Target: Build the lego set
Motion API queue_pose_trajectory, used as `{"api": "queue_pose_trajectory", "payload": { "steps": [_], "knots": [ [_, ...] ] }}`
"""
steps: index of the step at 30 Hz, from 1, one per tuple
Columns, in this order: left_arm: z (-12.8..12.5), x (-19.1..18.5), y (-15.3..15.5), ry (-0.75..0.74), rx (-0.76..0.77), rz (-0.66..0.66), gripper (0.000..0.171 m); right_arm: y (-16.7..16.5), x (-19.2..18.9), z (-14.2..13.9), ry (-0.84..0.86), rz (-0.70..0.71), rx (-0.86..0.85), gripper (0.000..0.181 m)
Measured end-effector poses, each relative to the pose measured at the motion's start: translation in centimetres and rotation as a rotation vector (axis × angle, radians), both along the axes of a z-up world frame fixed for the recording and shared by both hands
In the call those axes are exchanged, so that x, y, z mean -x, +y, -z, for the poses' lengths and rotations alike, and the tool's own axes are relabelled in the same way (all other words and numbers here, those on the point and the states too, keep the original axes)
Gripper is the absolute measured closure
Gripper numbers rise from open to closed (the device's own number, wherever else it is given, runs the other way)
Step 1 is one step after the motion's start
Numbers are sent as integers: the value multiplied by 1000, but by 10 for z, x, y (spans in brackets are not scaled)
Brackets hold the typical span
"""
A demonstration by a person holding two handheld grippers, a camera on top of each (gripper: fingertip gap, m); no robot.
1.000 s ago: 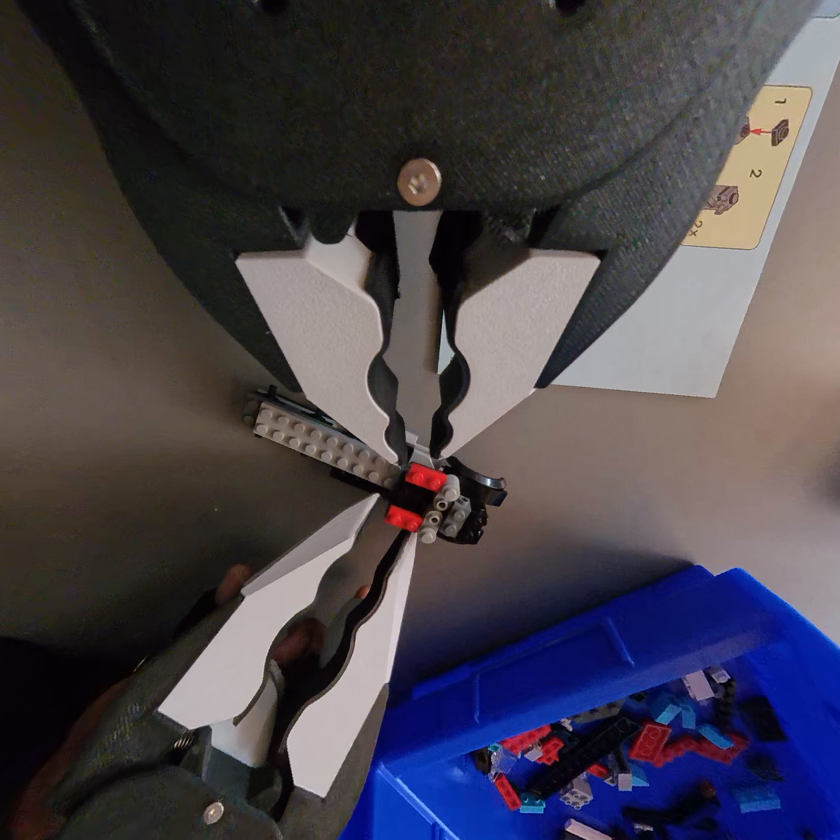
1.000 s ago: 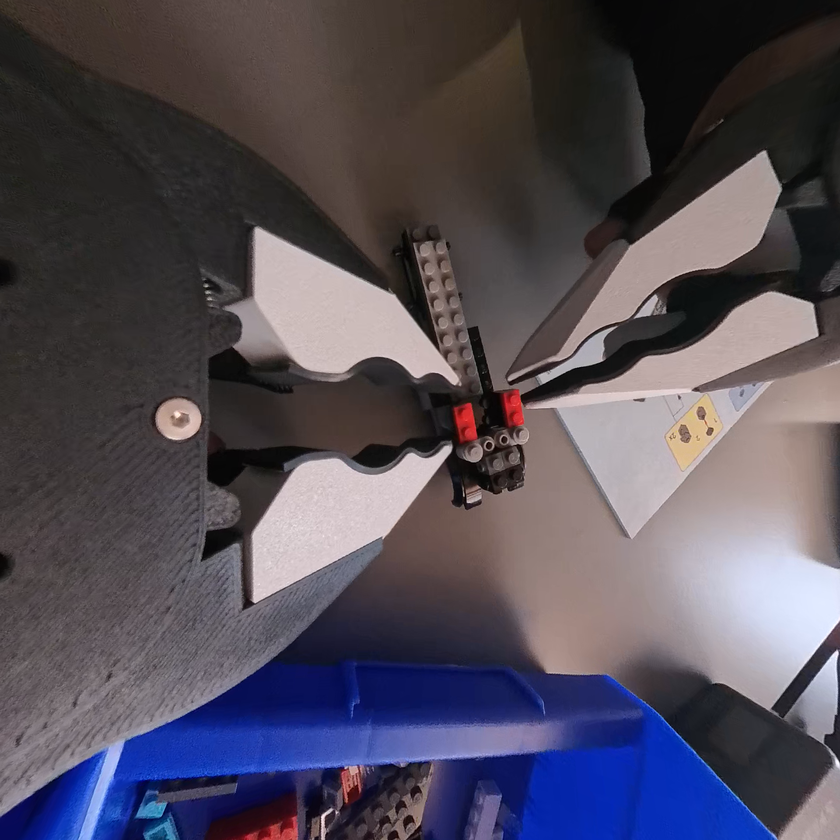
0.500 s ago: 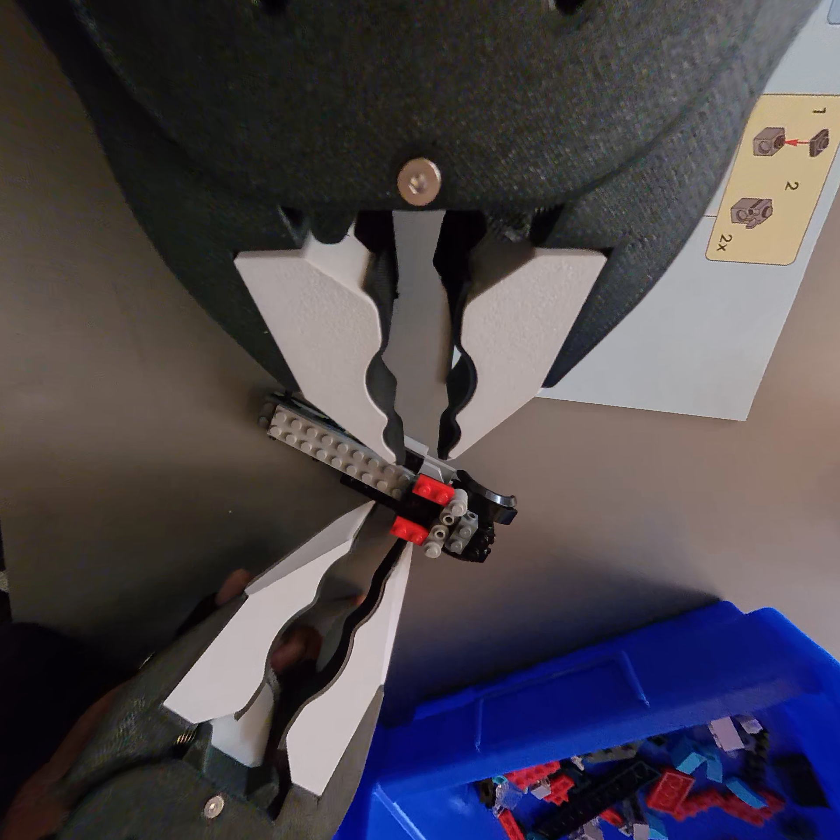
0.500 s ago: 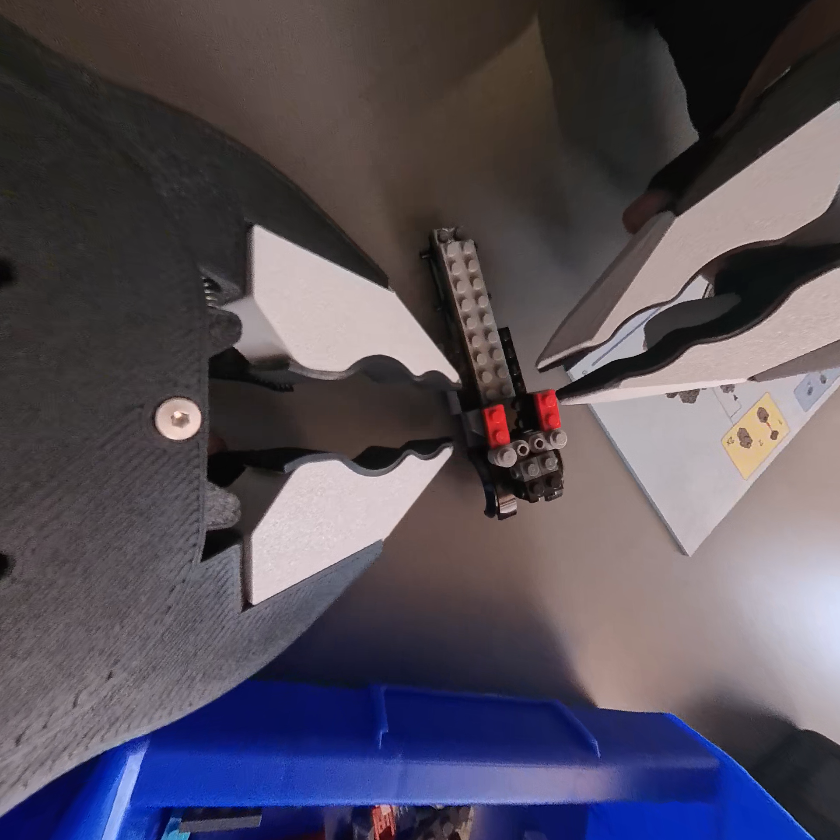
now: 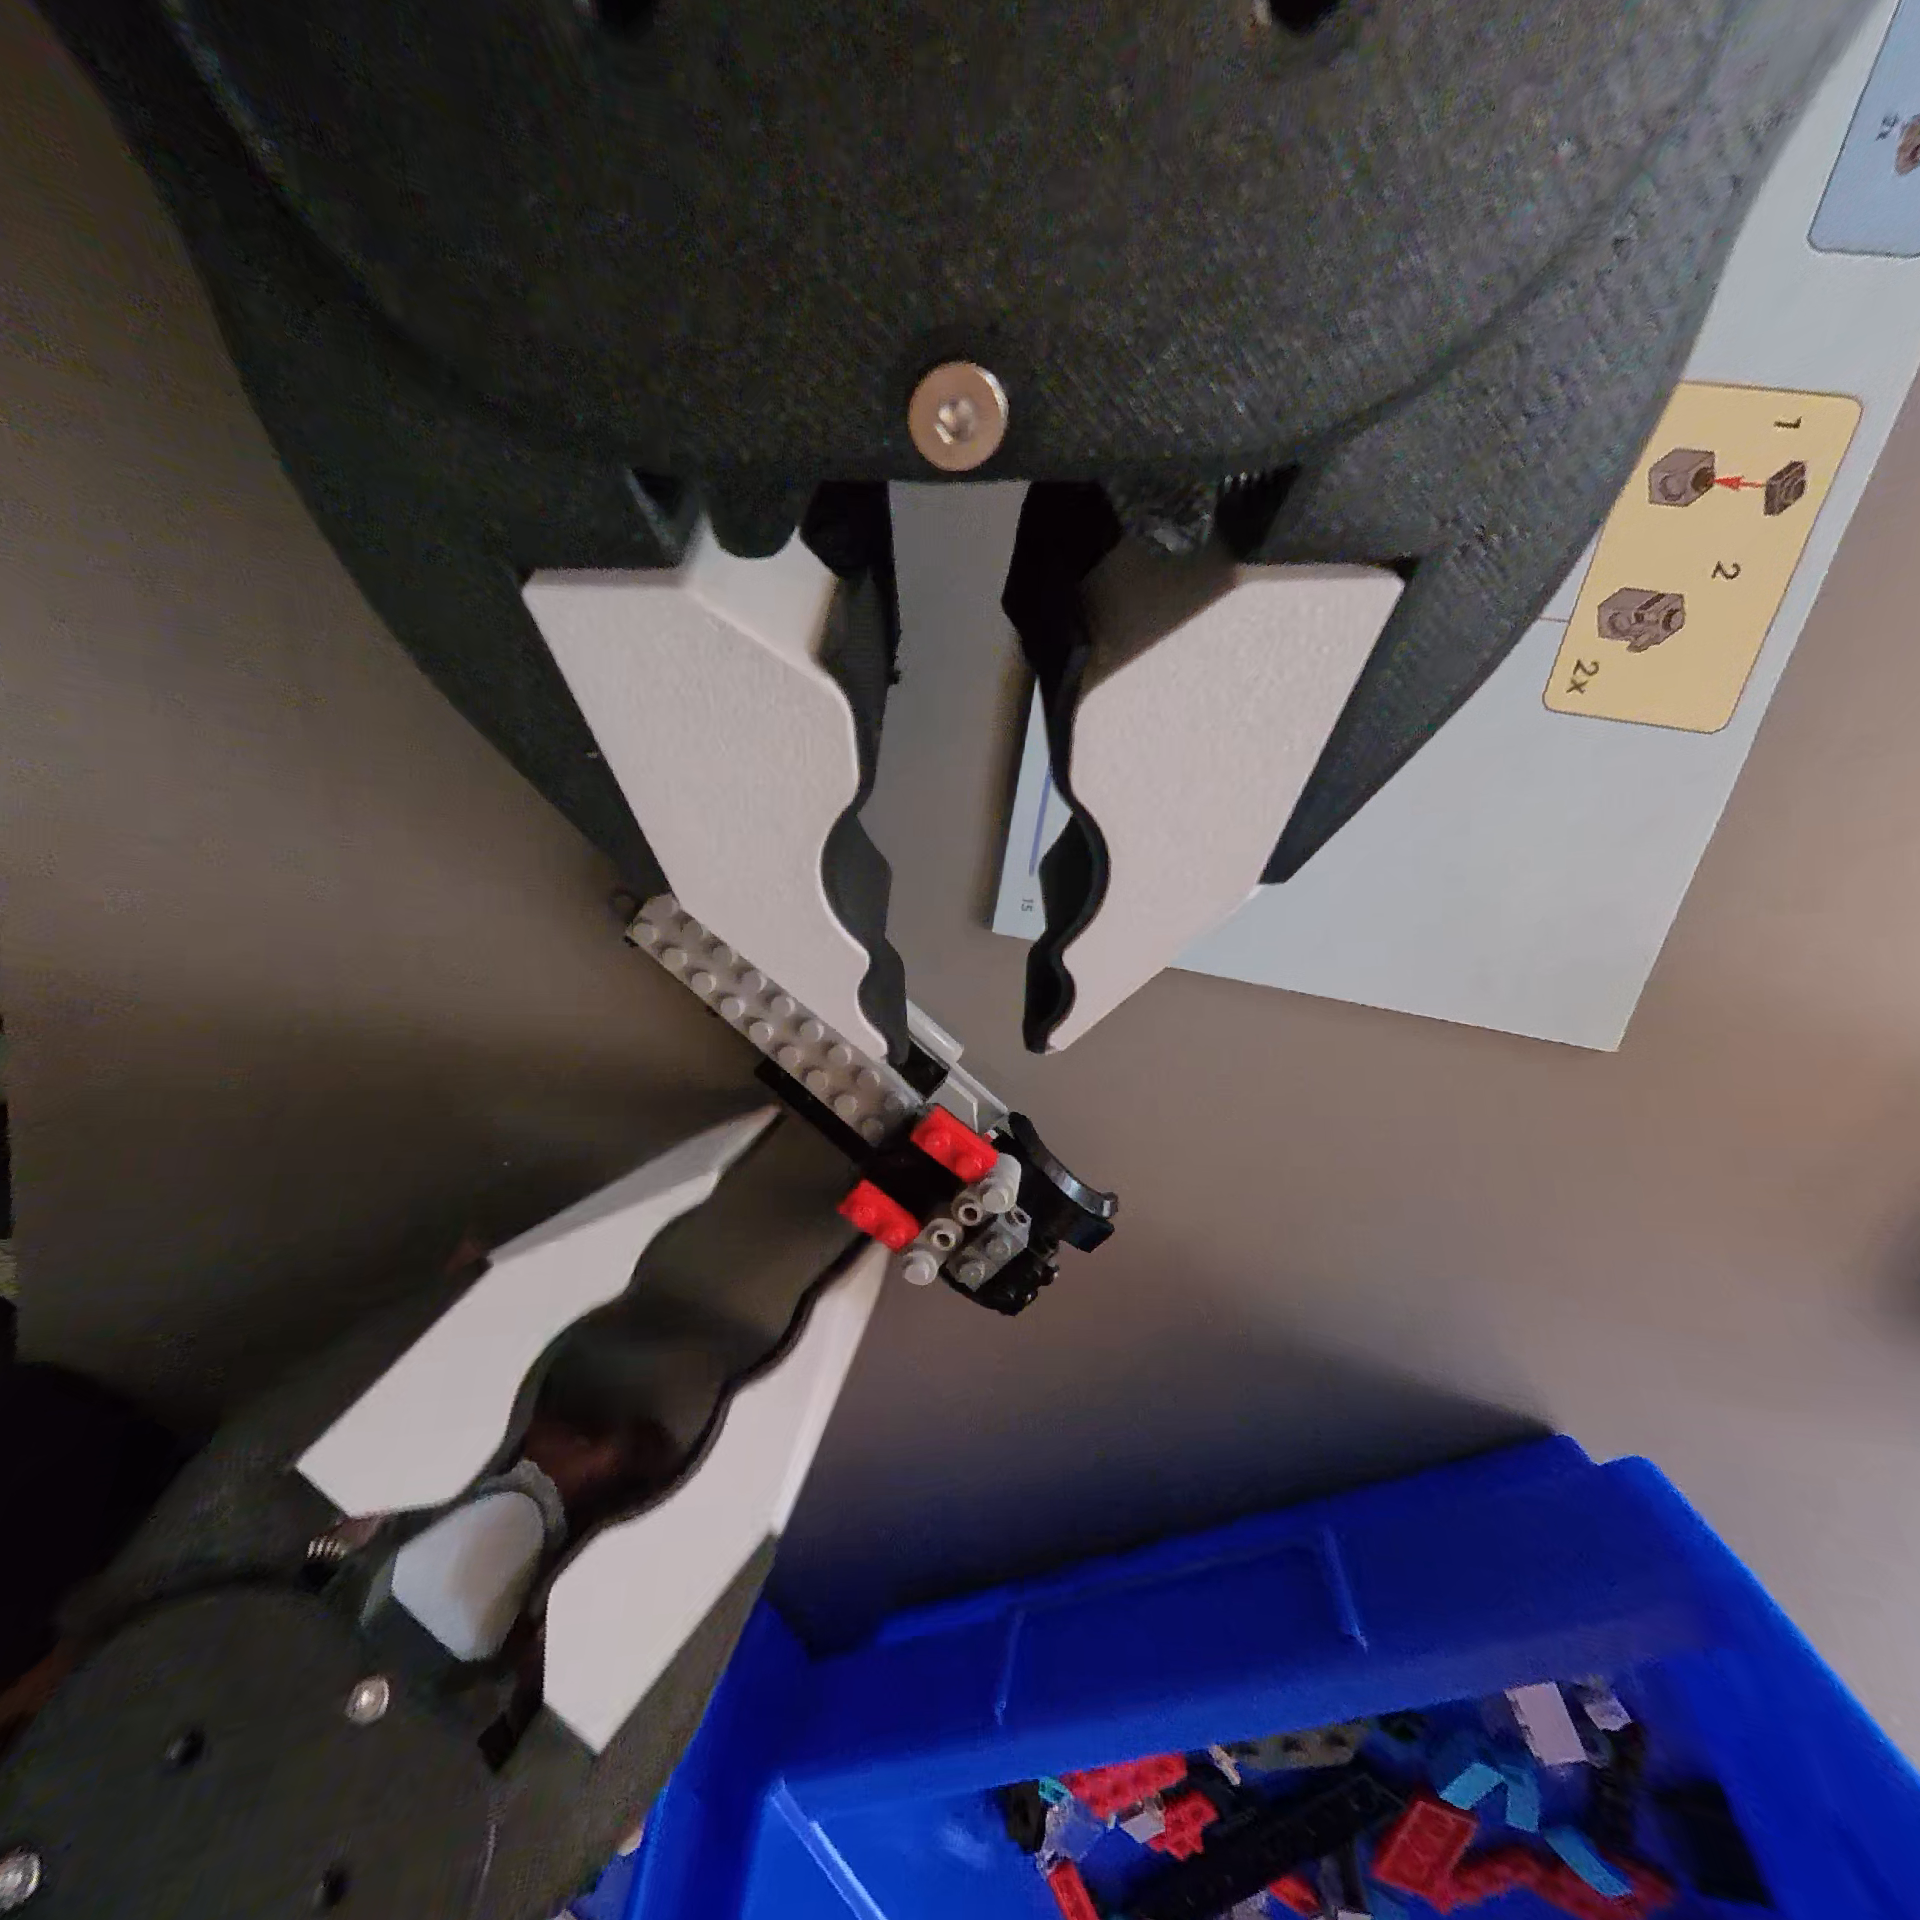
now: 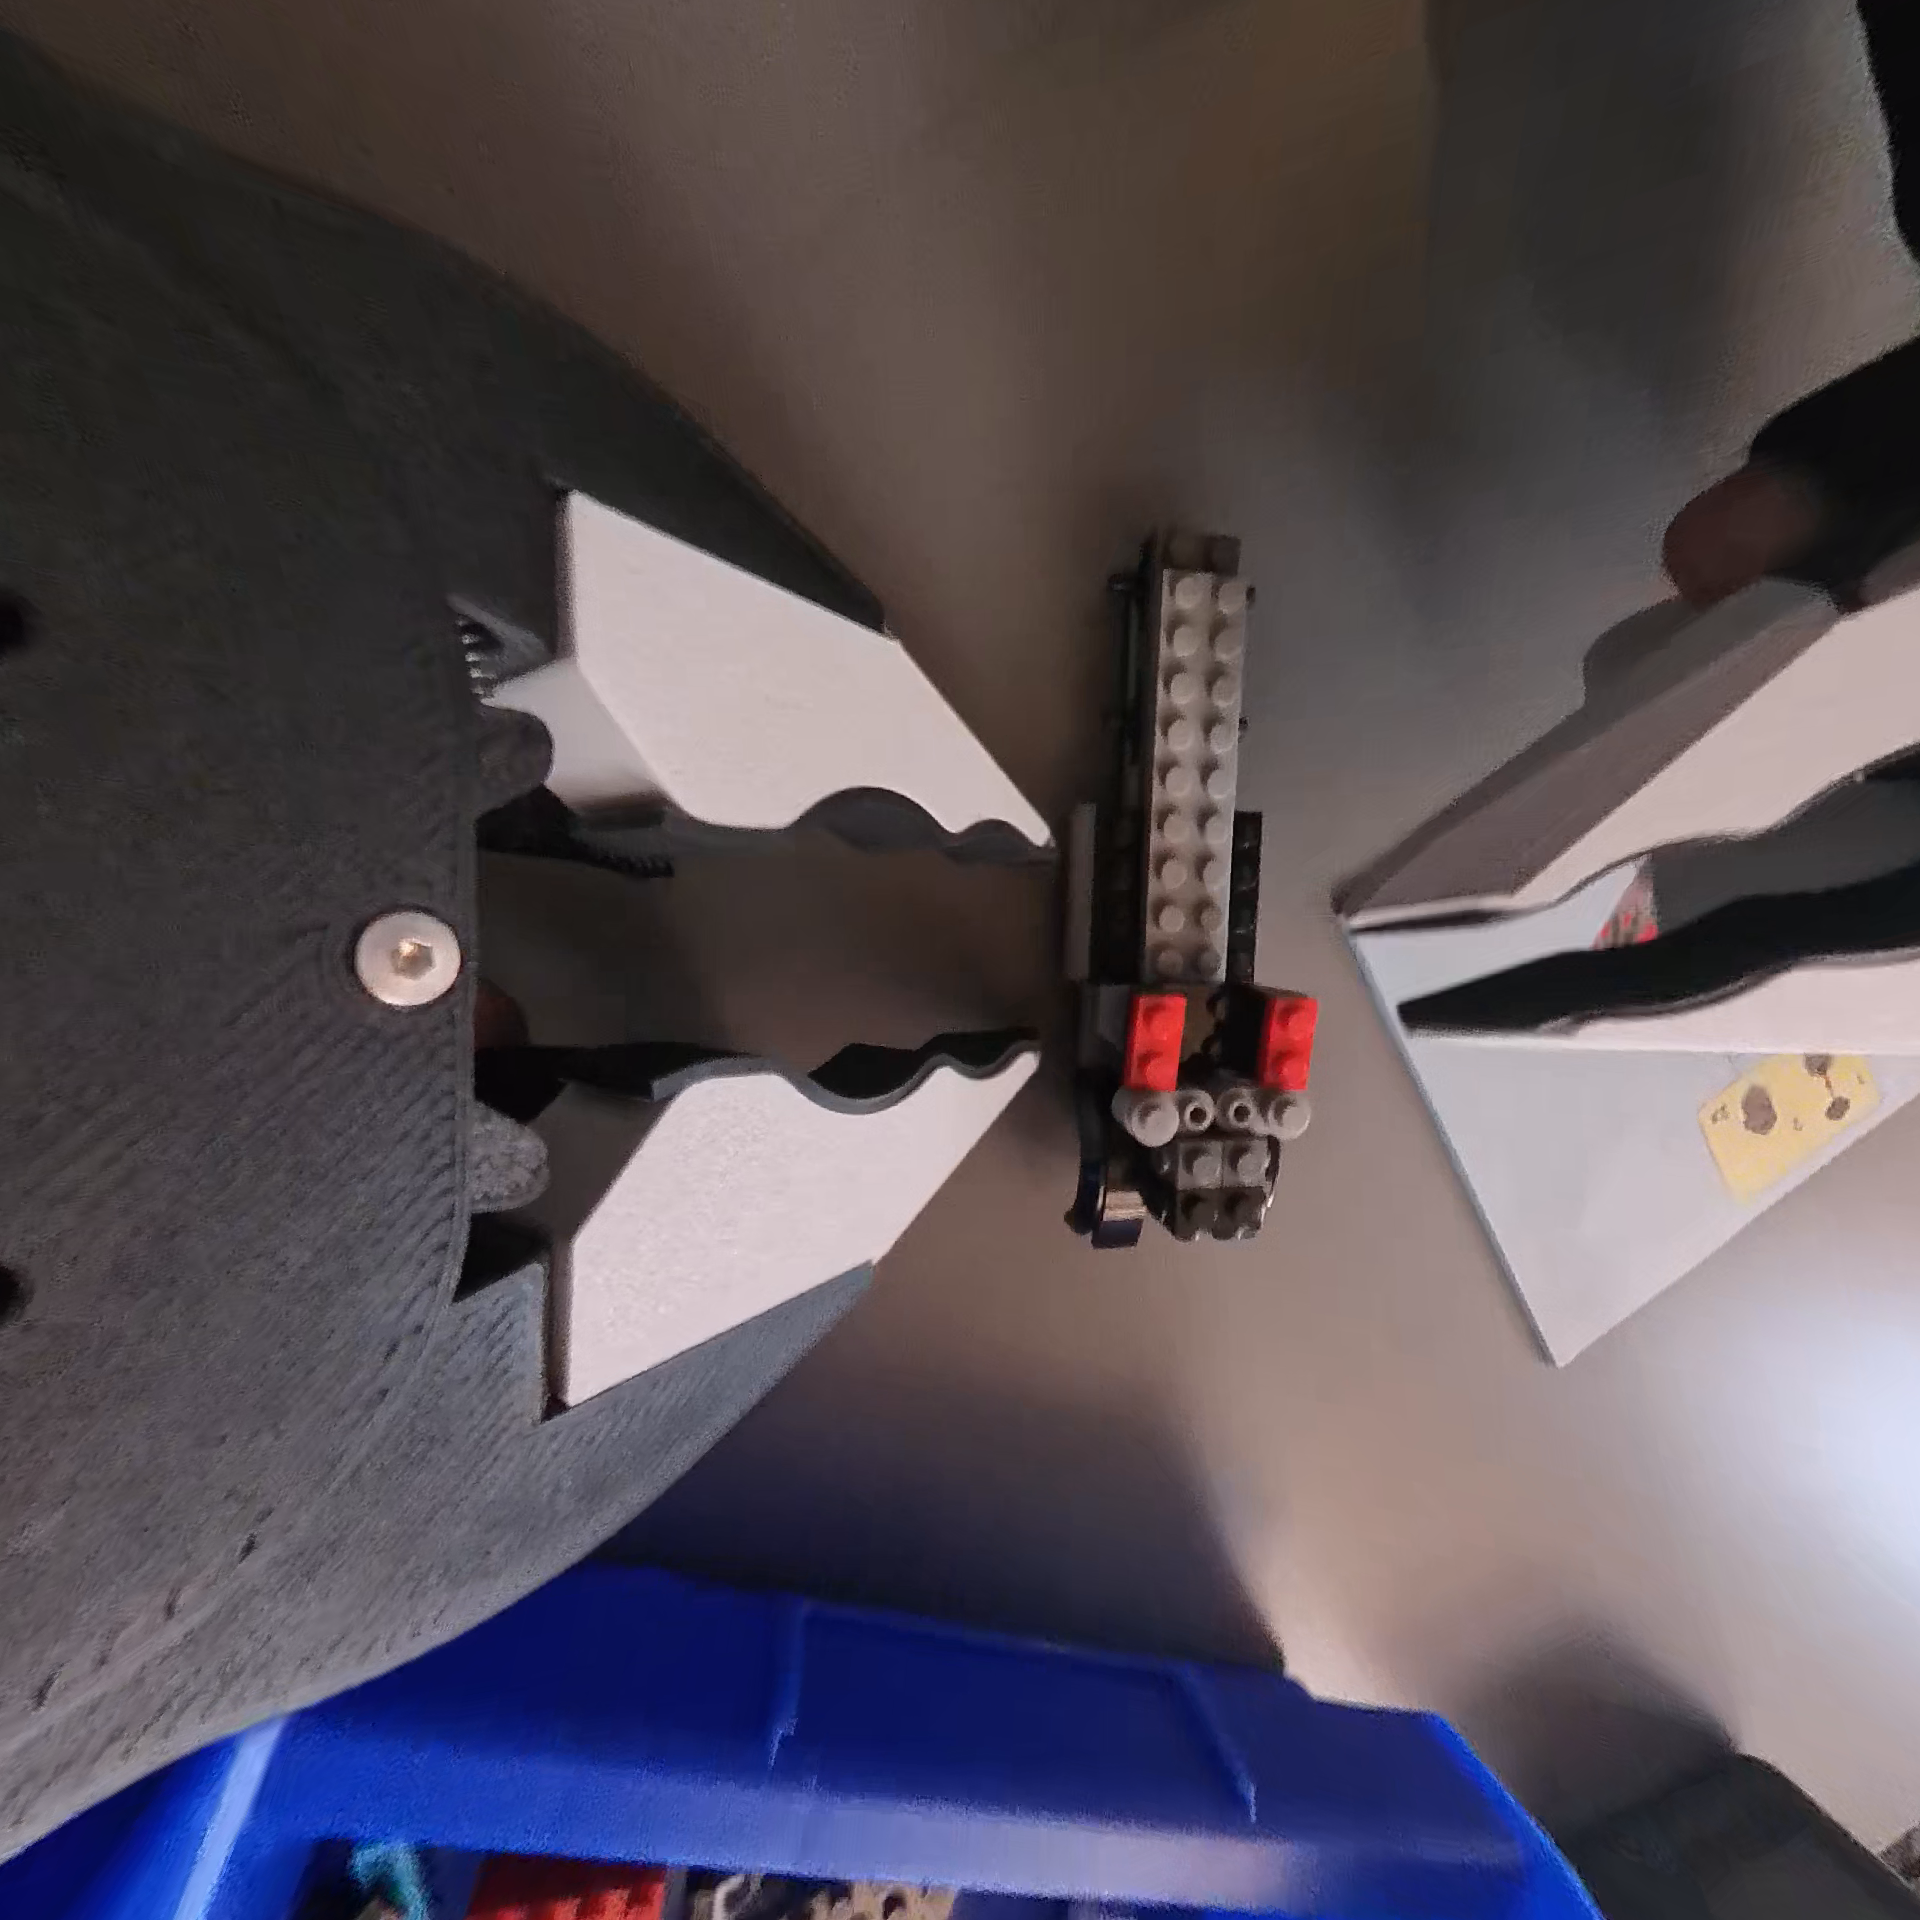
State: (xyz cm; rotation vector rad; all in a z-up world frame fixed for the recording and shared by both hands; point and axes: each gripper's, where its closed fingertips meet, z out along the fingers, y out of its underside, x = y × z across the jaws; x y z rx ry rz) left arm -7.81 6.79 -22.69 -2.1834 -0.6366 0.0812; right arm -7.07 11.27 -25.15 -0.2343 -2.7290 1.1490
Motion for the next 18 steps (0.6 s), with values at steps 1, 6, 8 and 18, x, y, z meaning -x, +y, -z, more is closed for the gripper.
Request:
{"api": "queue_pose_trajectory", "payload": {
  "steps": [1, 6, 8, 18],
  "knots": [
    [0, 0, -1, -2, 1, -1, 147, 2, 3, -5, -9, 13, 18, 145],
    [-6, -4, 0, -12, -19, 7, 144, -1, 11, -32, -96, 76, 179, 129],
    [-8, -8, 2, -29, -30, 9, 141, -5, 13, -30, -115, 87, 193, 120],
    [-5, -38, 11, -3, -51, -169, 121, -24, 13, -31, -363, 87, 294, 91]
  ]
}}
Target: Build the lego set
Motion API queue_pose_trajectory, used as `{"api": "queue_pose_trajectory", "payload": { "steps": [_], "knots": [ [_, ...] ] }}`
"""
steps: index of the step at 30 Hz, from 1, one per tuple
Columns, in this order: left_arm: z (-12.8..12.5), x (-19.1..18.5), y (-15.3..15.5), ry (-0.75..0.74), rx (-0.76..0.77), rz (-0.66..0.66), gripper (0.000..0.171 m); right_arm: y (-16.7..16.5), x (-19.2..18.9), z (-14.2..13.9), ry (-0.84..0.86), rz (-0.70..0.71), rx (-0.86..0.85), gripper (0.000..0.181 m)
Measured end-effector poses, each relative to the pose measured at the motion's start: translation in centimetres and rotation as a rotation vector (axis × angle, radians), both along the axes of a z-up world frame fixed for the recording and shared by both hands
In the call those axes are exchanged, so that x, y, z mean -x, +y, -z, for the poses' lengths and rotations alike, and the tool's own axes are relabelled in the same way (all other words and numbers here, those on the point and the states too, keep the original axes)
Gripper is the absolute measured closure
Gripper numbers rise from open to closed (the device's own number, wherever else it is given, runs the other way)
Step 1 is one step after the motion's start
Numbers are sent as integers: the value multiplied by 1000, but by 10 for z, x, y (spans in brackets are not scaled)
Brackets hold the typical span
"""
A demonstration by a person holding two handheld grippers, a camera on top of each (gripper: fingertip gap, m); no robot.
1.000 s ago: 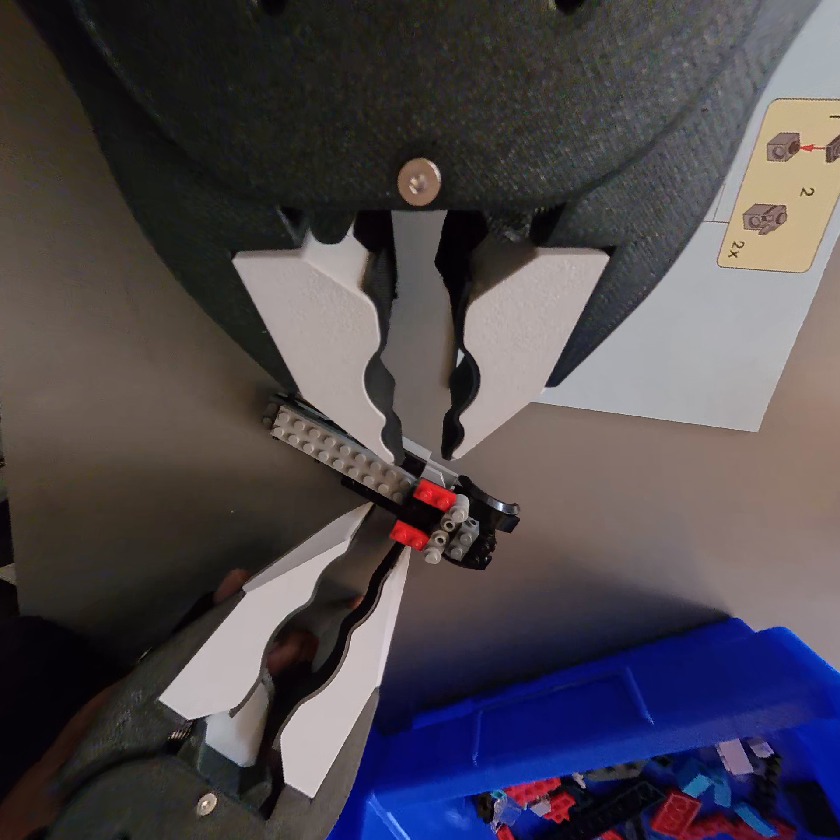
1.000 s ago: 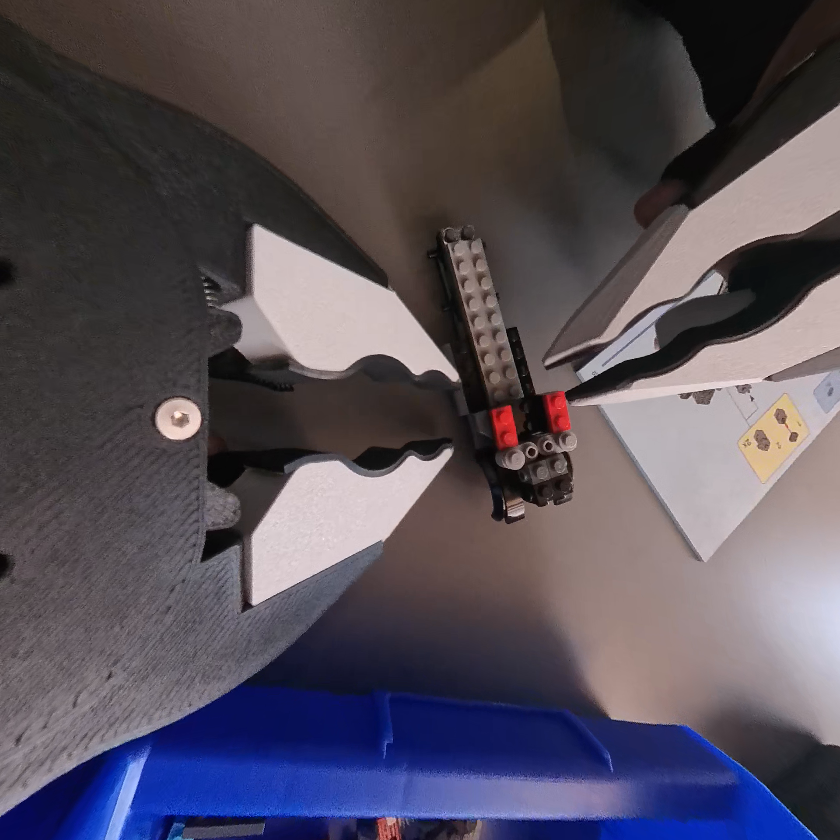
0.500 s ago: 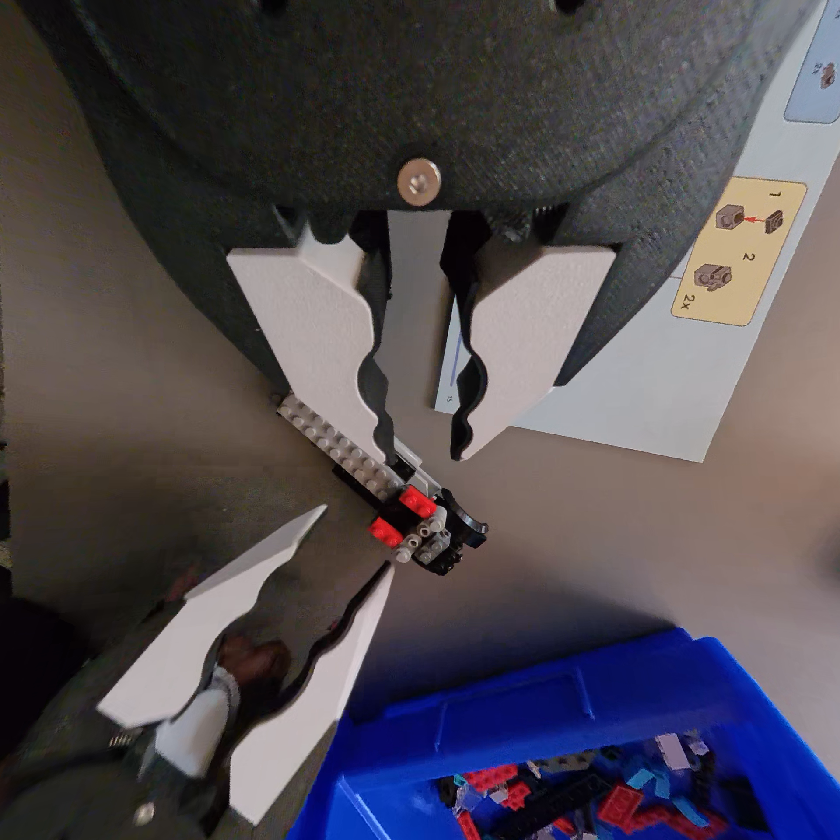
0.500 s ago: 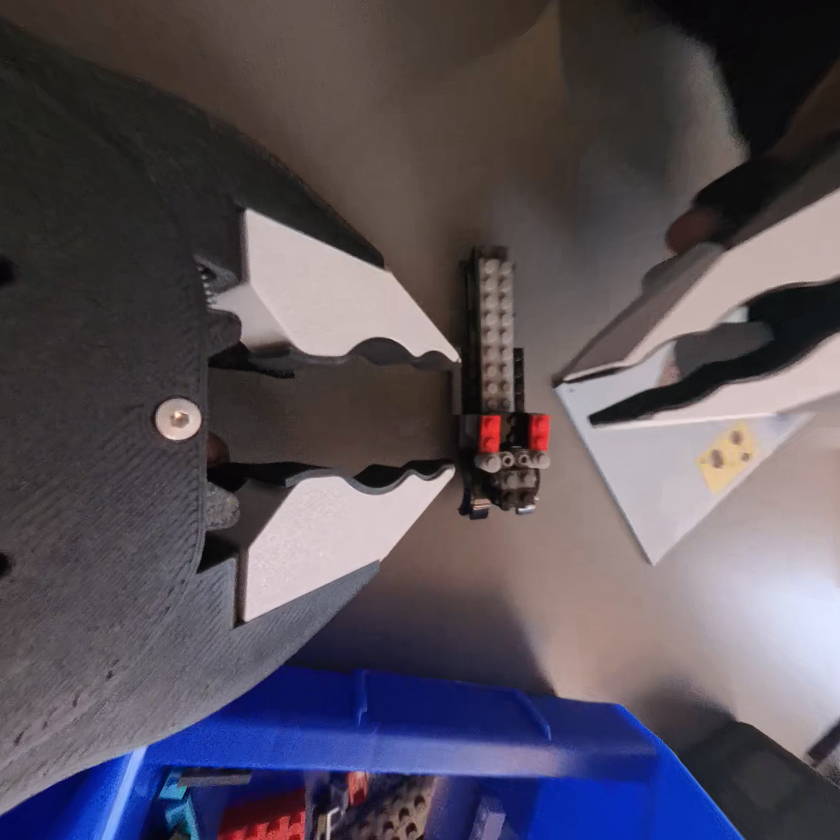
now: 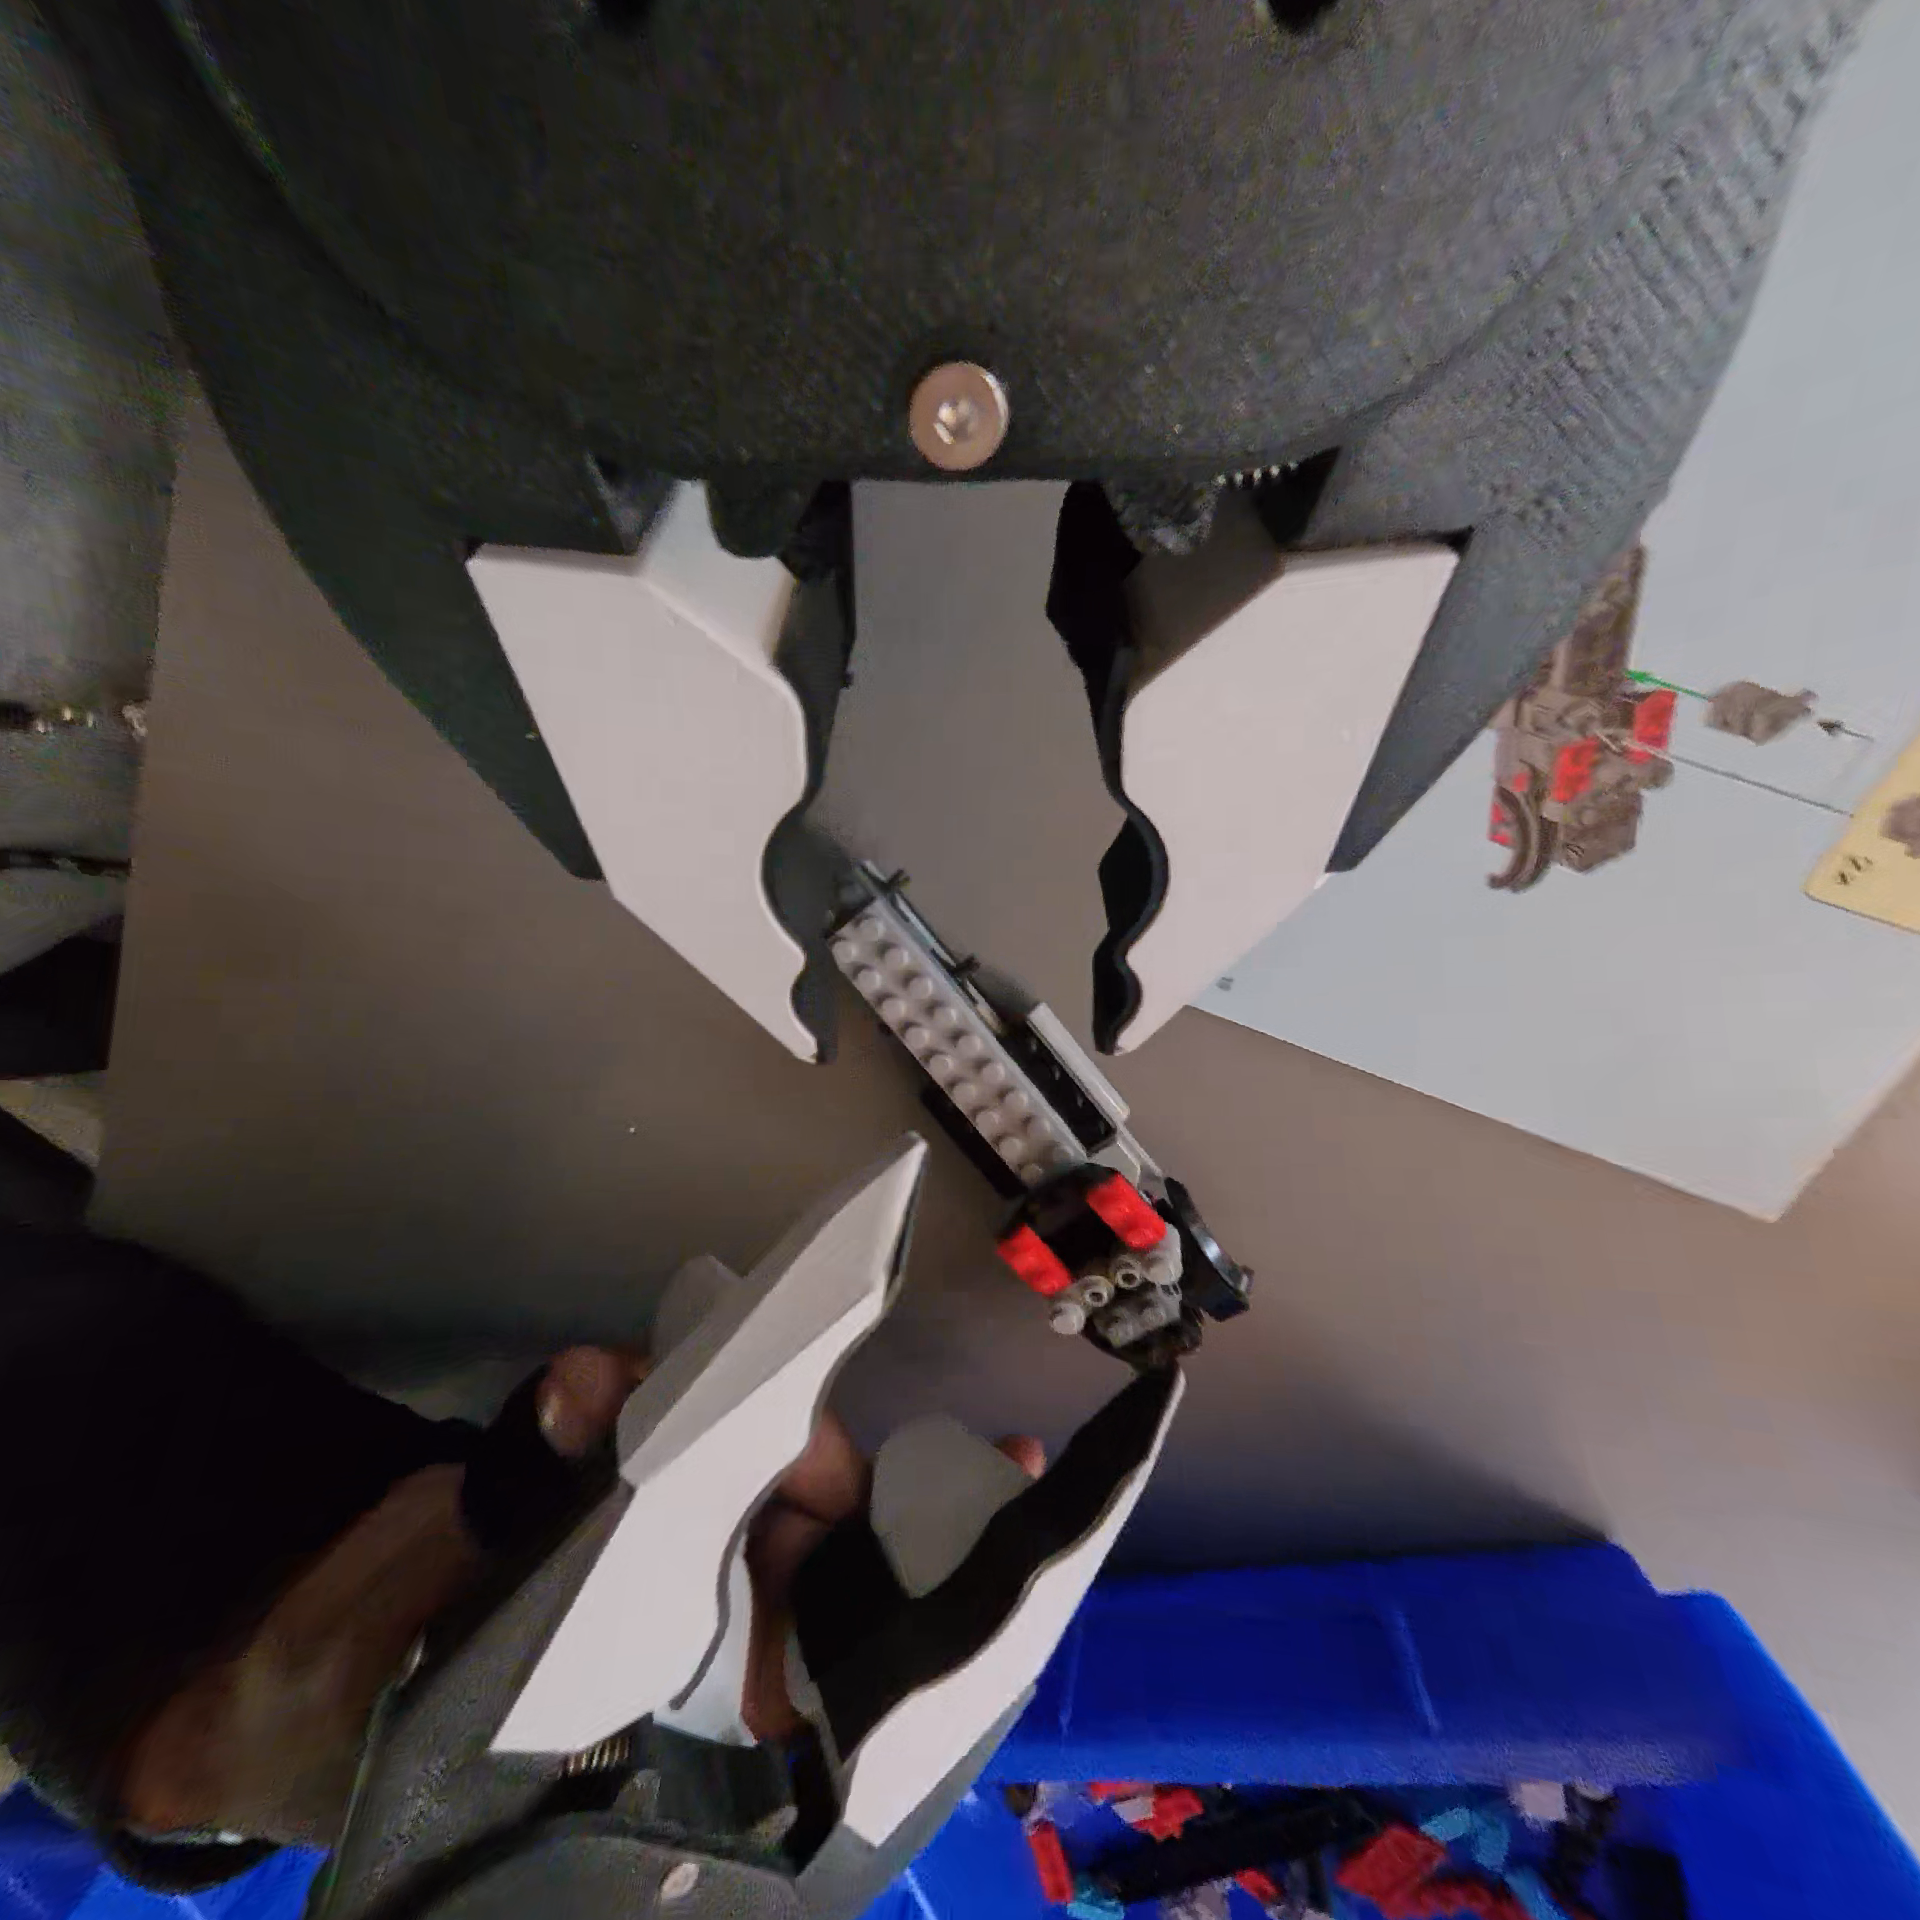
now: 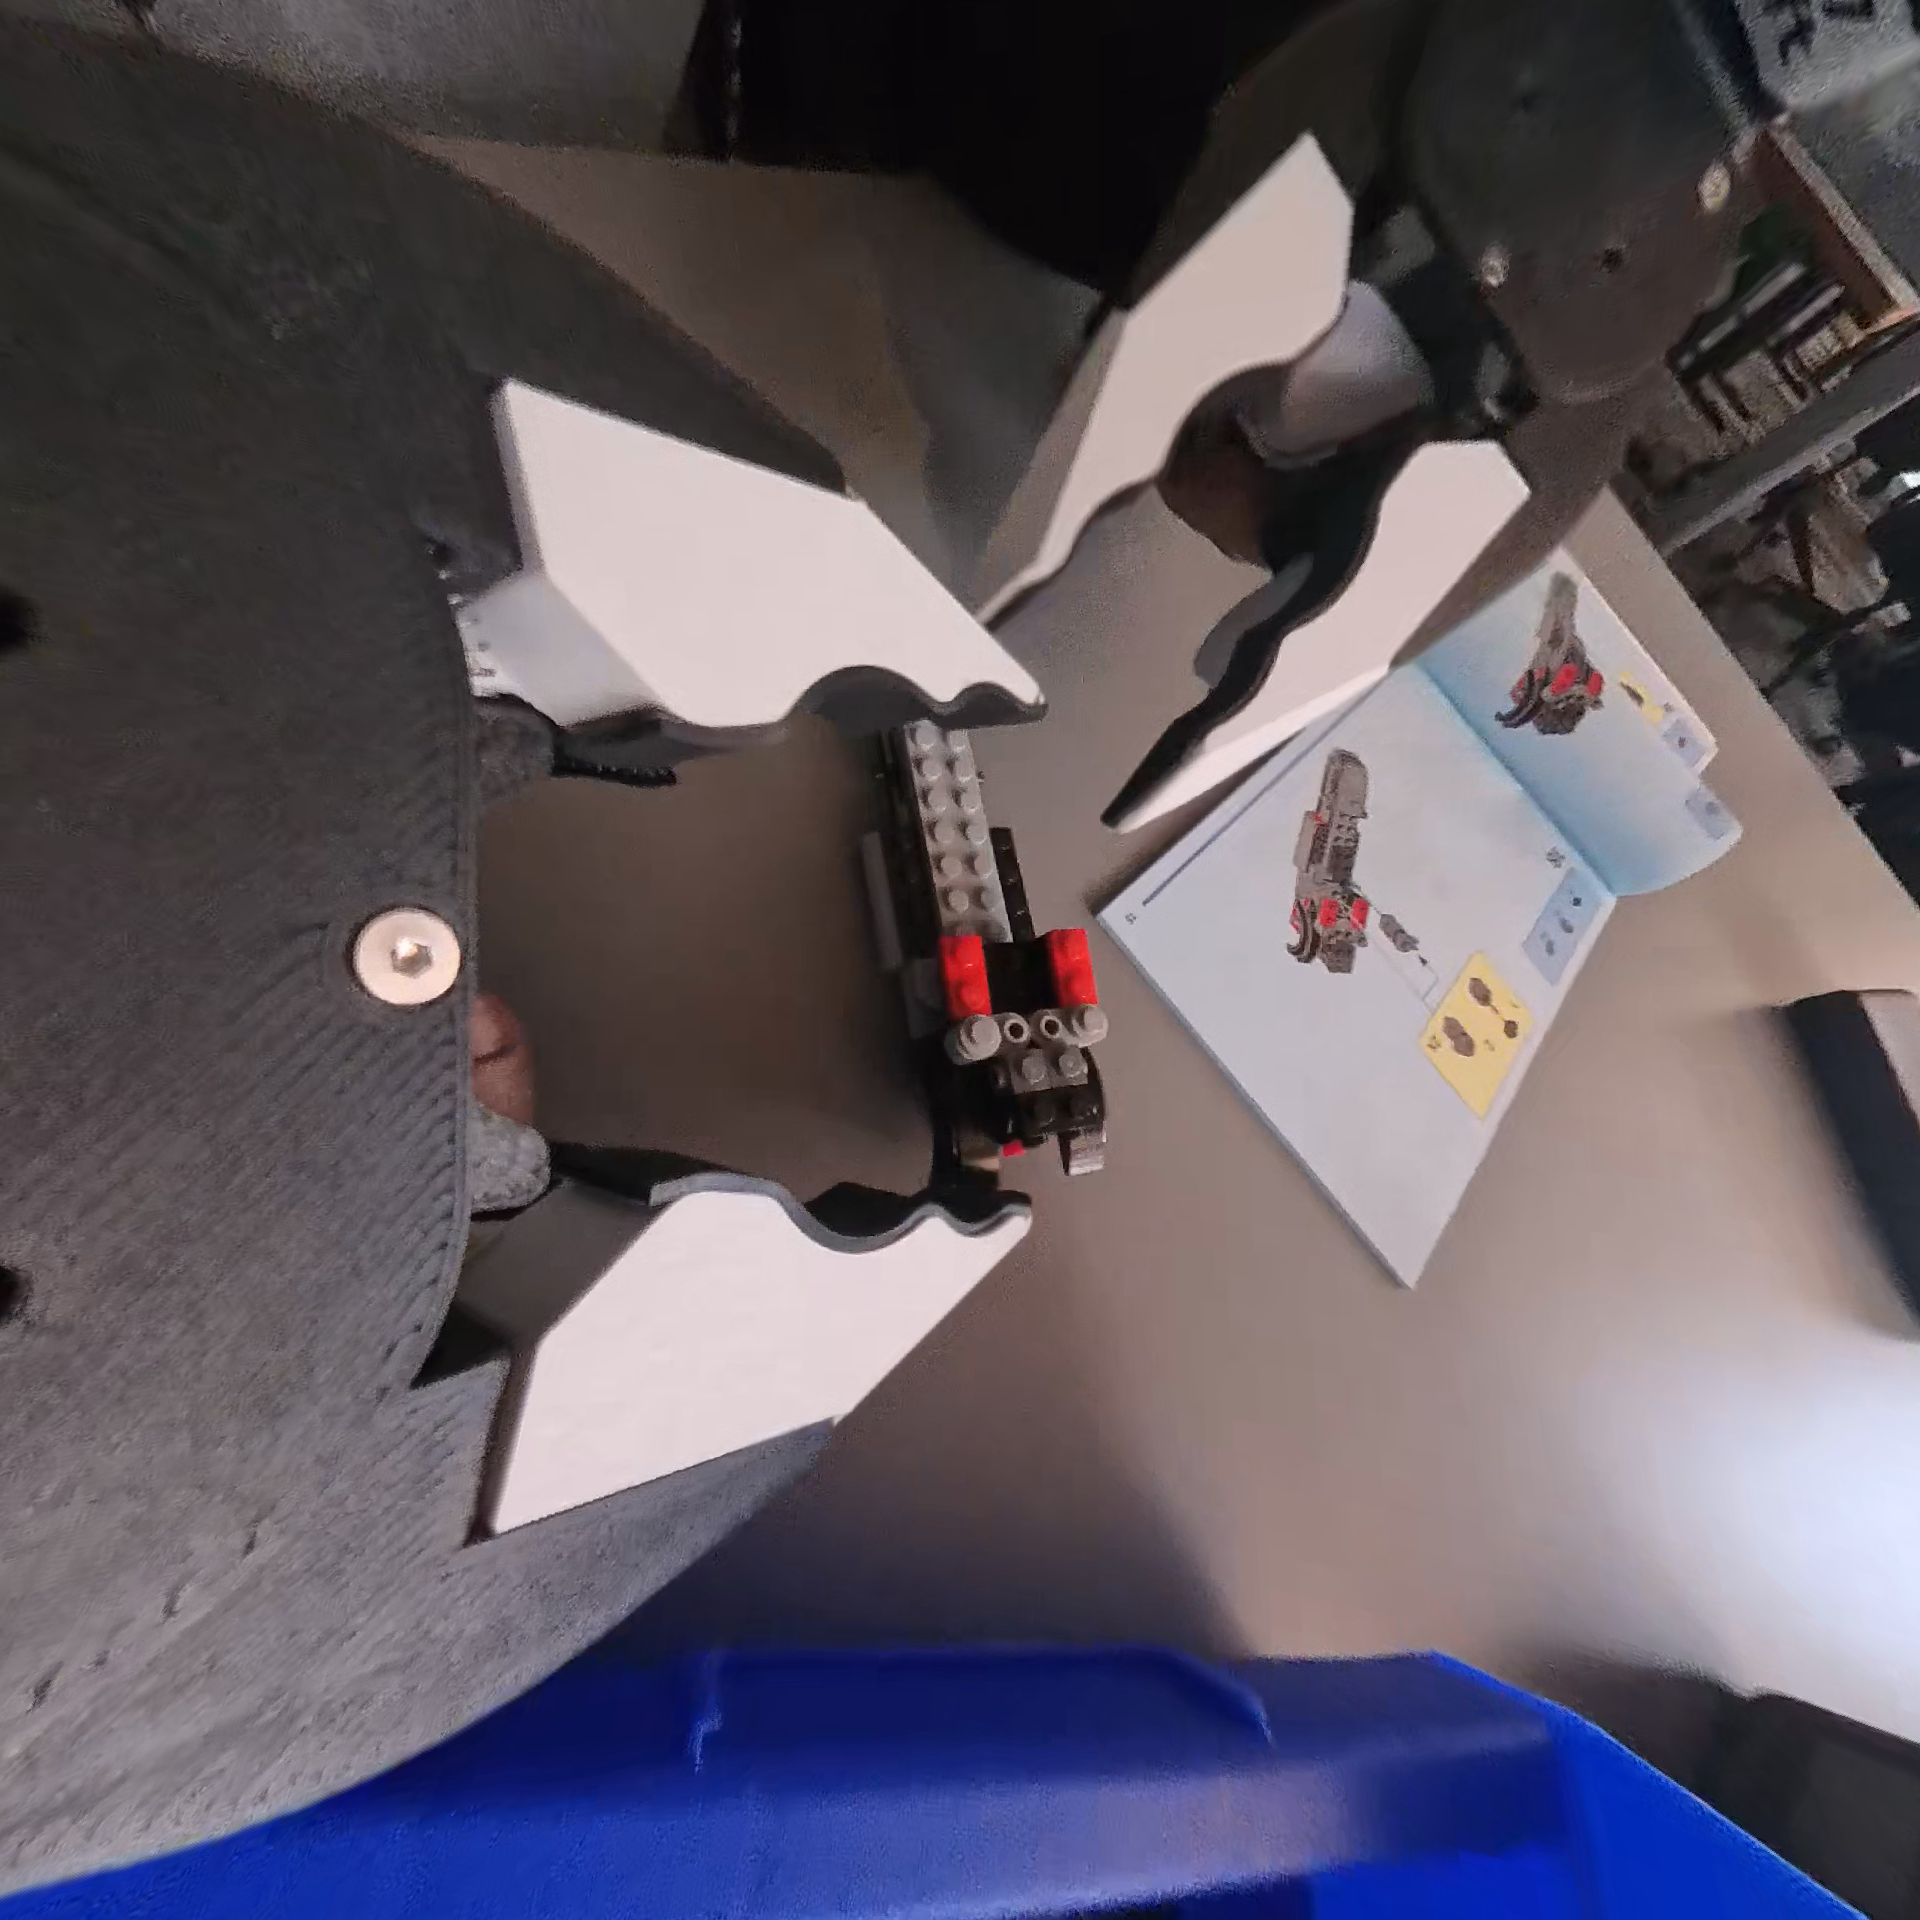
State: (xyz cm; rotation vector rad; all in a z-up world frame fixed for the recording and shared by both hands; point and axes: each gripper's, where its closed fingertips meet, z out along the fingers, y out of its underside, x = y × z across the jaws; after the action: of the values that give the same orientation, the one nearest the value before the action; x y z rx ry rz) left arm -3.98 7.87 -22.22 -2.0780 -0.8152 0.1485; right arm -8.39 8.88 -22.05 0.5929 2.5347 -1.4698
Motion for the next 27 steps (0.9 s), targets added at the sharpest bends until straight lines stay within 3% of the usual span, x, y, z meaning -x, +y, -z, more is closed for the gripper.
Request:
{"api": "queue_pose_trajectory", "payload": {
  "steps": [7, 11, 20, 25, 27],
  "knots": [
    [22, -4, 9, -48, 69, -169, 96, 4, -4, 0, -51, -2, 16, 101],
    [27, 2, 9, -15, 159, -235, 92, 9, -12, -3, -86, -21, 31, 101],
    [33, 16, 11, 77, 273, -263, 98, 17, -18, -19, -189, -18, 143, 103],
    [32, 16, 17, 103, 275, -228, 129, 19, -19, -26, -203, -9, 170, 104],
    [32, 16, 17, 115, 271, -212, 129, 22, -18, -26, -189, -2, 157, 104]
  ]
}}
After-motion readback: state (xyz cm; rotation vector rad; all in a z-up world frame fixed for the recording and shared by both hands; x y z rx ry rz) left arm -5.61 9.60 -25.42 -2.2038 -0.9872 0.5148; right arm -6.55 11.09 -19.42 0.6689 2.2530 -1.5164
